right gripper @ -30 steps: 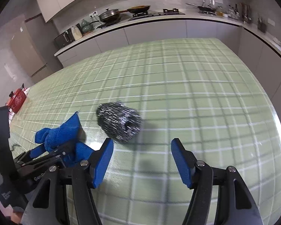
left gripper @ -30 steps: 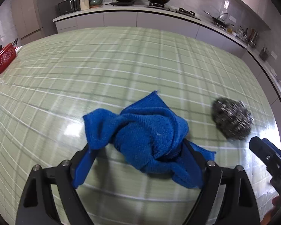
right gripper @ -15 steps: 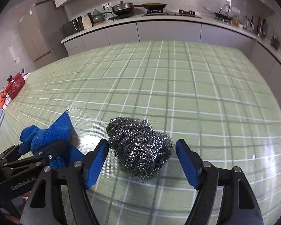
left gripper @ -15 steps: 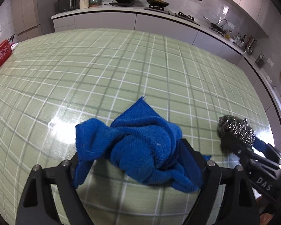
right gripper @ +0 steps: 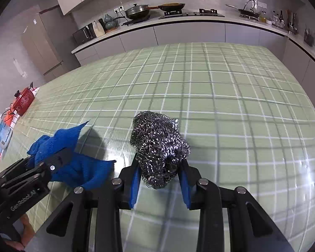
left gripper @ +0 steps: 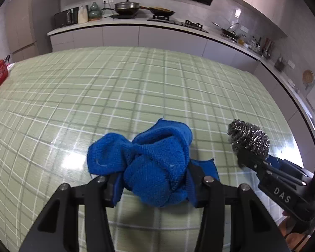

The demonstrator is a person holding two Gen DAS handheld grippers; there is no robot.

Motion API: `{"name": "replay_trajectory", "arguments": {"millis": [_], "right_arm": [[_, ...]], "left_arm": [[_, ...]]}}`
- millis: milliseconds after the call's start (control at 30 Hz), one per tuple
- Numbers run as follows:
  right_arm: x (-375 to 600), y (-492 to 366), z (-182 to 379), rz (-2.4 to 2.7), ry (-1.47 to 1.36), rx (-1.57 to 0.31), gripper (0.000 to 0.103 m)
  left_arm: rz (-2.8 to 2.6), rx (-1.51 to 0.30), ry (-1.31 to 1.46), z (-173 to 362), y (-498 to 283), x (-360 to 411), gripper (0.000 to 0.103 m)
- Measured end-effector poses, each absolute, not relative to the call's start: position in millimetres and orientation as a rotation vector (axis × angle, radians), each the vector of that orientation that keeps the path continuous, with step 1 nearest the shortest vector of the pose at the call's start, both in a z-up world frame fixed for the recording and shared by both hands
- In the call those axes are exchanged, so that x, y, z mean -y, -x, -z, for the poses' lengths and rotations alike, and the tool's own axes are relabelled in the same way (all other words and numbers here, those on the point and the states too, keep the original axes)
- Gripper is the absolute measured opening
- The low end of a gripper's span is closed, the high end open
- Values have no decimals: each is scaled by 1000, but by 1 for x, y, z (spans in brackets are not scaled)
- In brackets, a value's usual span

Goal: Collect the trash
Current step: 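Grasp the blue cloth with the left tool while the right grasps the steel scrubber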

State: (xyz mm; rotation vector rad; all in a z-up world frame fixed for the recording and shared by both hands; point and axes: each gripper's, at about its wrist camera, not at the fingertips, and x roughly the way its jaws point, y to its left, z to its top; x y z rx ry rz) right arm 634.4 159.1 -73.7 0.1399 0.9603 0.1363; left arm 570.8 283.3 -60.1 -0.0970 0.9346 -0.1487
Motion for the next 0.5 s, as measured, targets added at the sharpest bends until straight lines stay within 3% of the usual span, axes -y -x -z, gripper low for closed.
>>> {"name": "replay_trajectory", "arguments": {"millis": [67, 267, 400, 500], "right_arm": [[-154, -626, 72, -148, -155, -969, 36], [-151, -619, 72, -115, -116, -958, 64], [-155, -628, 75, -130, -114, -965, 64], [-161, -629, 77, -134, -108, -967, 44]], "left_arm": [[145, -943, 91, 63, -571, -282, 50], [127, -967, 60, 72, -571, -277, 55], [126, -963, 31, 74, -570, -274, 57], [141, -951, 44, 76, -568, -276, 53]]}}
